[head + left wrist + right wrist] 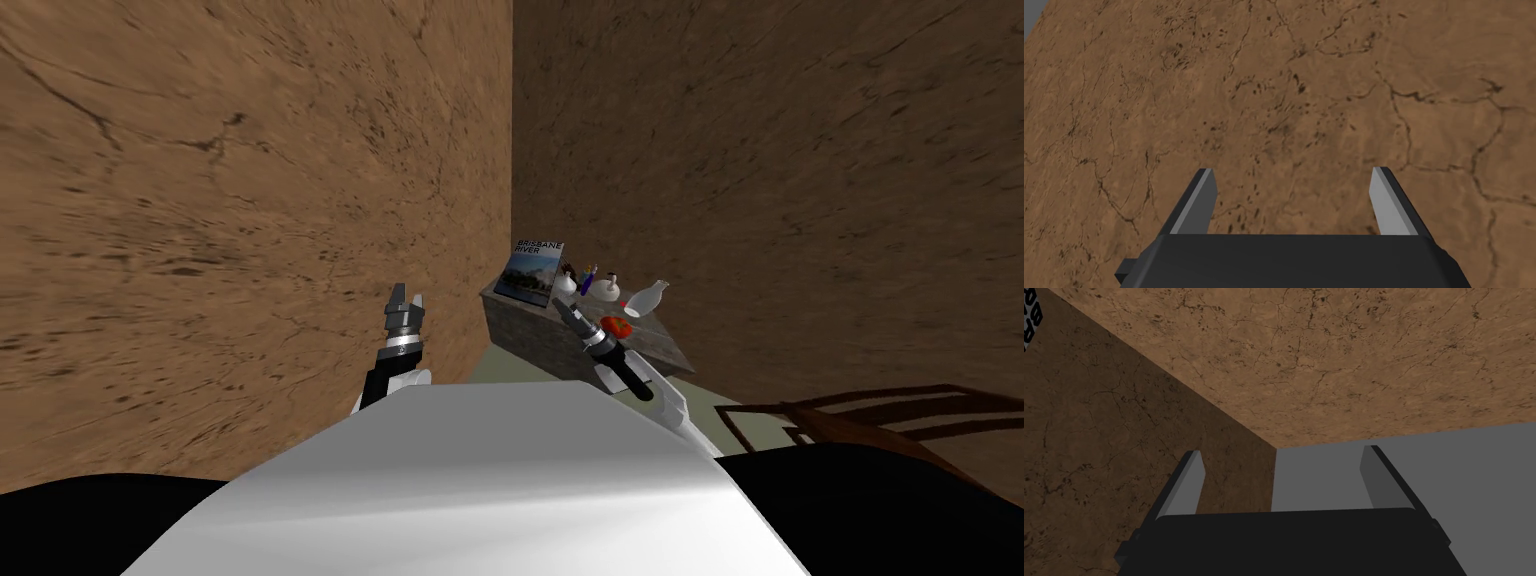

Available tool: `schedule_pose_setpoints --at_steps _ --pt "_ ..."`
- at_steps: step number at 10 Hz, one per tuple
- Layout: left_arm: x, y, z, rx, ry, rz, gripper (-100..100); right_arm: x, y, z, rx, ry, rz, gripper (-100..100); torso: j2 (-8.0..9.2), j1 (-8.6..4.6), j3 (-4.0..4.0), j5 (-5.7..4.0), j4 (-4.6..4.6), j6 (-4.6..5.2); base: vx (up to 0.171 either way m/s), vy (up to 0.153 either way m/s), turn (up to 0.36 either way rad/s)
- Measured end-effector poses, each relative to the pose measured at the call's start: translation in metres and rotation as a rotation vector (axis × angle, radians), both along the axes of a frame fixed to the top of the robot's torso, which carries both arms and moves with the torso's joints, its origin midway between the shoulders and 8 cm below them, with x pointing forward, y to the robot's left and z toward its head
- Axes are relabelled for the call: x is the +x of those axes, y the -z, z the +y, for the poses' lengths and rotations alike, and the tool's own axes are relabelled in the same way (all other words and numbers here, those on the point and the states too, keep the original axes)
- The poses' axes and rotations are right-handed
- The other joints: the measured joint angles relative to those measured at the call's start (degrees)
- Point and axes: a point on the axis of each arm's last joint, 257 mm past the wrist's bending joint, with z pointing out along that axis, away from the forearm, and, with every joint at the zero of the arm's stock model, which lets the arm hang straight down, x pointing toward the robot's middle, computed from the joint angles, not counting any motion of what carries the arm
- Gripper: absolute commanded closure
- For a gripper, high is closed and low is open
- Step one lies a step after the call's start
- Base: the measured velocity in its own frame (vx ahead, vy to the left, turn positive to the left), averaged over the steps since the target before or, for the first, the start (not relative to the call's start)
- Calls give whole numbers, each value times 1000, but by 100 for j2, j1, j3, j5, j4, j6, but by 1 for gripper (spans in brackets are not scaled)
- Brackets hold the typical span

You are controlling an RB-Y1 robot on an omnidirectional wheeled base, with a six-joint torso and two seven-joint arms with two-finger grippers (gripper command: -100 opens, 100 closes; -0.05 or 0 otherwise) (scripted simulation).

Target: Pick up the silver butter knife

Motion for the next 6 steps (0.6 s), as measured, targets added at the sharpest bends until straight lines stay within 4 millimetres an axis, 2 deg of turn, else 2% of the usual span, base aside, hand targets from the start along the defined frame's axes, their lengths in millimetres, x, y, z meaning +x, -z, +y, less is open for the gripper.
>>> schedule_pose_setpoints --at_steps 5,6 --pt "0 0 0 0 0 0 0 2 43 -6 -162 -35 70 -100 2 -5 1 -1 0 -2 -27 25 156" --pt "0 0 0 0 0 0 0 3 50 -7 -191 -42 80 -100 0 -8 0 -2 0 1 -19 16 275"
